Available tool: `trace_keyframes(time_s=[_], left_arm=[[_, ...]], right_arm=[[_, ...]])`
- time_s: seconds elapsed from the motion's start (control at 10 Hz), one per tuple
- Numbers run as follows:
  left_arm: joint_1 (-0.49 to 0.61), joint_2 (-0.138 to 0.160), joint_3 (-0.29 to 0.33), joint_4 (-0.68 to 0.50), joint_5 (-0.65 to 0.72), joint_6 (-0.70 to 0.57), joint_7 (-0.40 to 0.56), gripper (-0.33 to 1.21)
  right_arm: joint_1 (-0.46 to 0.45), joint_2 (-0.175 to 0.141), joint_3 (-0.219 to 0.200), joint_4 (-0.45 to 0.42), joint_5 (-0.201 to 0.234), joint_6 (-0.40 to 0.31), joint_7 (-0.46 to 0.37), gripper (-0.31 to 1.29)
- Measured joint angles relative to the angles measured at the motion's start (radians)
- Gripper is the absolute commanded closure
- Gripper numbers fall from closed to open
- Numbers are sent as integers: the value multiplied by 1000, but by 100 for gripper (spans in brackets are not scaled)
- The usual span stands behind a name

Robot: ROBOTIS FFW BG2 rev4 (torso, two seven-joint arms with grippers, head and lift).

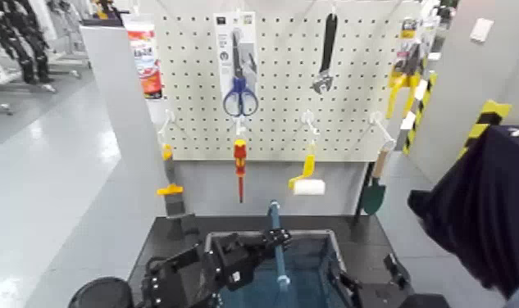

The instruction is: Grasp the handle of the crate.

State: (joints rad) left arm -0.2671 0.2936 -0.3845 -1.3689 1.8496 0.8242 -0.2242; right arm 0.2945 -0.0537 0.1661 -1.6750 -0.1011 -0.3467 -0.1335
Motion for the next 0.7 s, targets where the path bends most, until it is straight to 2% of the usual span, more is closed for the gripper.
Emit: trace_keyframes(time_s=[0.3,0.7], left_arm=[[79,27,21,-113,51,2,79,117],[143,37,41,-225,105,-4,154,117]], right_arm=[[-2,0,1,0,4,0,0,14],[-2,-2,-3,-2,7,0,0,14]])
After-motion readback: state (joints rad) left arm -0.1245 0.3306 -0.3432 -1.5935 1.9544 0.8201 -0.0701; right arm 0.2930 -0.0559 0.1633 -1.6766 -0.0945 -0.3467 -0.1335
